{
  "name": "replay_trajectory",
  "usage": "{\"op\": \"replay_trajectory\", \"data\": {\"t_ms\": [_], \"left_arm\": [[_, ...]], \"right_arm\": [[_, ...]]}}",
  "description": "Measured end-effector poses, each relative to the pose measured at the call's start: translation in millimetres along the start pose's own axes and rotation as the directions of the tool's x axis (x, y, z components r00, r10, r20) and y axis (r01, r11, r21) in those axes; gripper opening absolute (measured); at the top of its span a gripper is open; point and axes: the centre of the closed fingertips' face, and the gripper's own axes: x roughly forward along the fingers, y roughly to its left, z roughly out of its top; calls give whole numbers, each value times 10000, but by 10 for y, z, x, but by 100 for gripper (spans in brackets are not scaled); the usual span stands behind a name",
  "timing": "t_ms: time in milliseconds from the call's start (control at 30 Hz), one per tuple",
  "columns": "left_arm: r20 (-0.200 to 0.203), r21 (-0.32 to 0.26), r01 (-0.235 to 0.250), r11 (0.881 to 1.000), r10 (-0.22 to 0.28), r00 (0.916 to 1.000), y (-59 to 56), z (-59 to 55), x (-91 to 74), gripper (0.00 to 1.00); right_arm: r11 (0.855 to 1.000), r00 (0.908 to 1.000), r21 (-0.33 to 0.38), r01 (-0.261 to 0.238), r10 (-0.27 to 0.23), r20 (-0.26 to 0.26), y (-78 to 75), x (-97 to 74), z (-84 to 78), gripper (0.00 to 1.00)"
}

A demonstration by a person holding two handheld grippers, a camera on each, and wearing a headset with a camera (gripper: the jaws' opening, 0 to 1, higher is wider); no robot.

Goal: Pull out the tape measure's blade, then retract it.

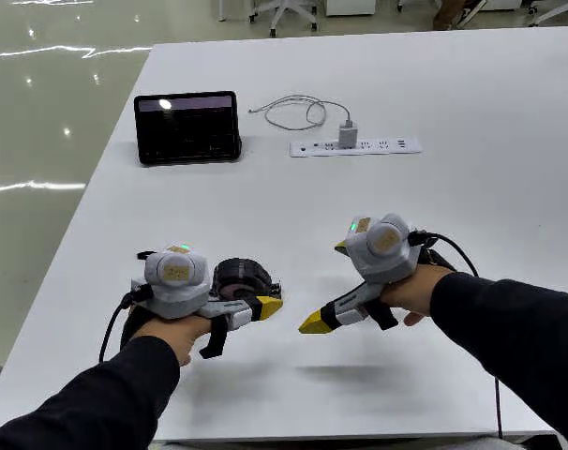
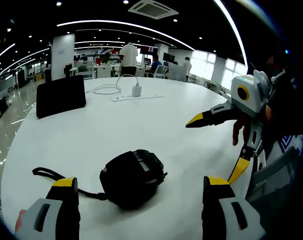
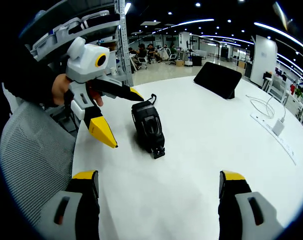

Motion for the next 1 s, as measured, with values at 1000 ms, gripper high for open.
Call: {"op": "replay_trajectory", "data": {"t_ms": [1000], "left_arm": [[-42,865,1345,9871,-1346,9909,144,-153,-740,100]], "right_arm": [[9431,9608,2301,2402,-2648,823,-192,-1289,-852,99]]}}
